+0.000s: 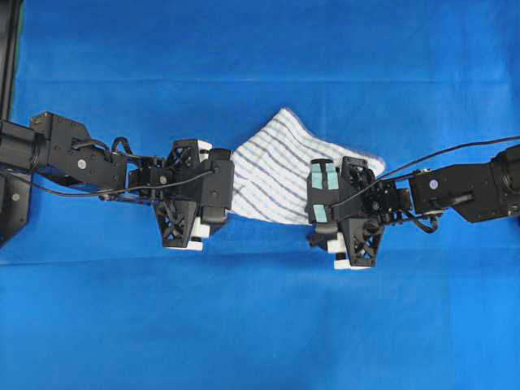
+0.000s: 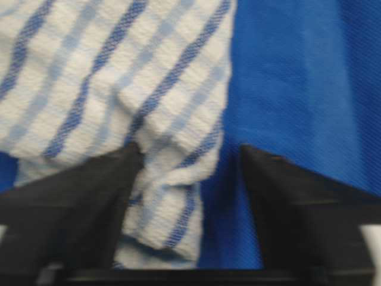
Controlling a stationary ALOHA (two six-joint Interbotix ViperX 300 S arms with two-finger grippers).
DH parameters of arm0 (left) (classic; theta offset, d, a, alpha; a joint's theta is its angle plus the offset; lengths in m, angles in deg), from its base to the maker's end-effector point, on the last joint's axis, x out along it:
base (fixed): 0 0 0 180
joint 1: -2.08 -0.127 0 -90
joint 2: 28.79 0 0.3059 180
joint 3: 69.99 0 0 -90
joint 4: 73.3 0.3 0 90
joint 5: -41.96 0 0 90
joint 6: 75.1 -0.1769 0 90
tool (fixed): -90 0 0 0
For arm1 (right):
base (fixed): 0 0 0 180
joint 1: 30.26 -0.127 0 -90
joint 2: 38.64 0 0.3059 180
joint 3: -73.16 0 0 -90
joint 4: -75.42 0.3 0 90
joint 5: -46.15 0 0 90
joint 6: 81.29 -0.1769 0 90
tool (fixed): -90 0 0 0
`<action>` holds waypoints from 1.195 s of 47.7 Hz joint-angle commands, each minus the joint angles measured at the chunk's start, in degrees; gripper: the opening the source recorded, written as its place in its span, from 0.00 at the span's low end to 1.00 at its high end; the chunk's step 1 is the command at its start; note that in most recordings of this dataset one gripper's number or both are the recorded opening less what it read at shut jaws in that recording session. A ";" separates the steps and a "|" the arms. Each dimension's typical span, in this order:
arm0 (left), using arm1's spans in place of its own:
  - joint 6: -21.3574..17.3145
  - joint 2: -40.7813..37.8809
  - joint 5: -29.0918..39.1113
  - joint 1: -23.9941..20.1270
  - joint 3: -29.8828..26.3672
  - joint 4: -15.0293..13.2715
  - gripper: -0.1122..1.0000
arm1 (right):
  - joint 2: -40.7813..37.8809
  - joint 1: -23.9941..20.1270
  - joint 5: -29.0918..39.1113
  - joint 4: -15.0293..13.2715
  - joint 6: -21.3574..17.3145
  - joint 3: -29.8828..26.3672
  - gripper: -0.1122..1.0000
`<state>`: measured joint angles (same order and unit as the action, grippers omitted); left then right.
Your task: Lift the towel with both arms.
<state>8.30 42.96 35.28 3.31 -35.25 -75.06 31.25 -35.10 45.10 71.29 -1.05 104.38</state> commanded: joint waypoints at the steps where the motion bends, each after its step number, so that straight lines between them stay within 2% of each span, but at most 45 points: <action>1: 0.00 0.70 0.44 -0.09 -0.35 -0.09 0.50 | 0.62 0.35 -0.35 0.00 0.00 -0.53 0.55; 7: 0.00 0.70 2.11 -0.35 -0.35 -0.18 0.20 | 0.62 1.05 -0.18 0.00 0.00 -0.44 0.23; 10: -0.09 0.70 2.81 -0.35 -0.53 -0.18 0.13 | 0.70 1.32 -0.18 0.00 0.00 -0.53 0.13; 22: -0.18 4.66 6.68 -0.35 -1.67 -0.09 0.14 | 2.90 1.32 1.67 0.09 -0.09 -1.41 0.13; 34: 0.00 15.03 14.77 -0.35 -3.60 -0.09 0.14 | 13.27 1.32 10.63 -0.26 0.44 -4.04 0.13; 44: 0.44 23.12 23.29 -0.35 -7.91 -0.09 0.14 | 21.88 1.32 18.02 -1.85 0.53 -7.38 0.13; 57: 0.97 31.29 33.49 -0.35 -14.59 0.26 0.14 | 29.88 1.32 25.49 -5.54 0.88 -13.80 0.13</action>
<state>9.10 71.52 66.92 2.96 -46.86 -75.06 58.32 -33.78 68.92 66.98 -0.34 93.83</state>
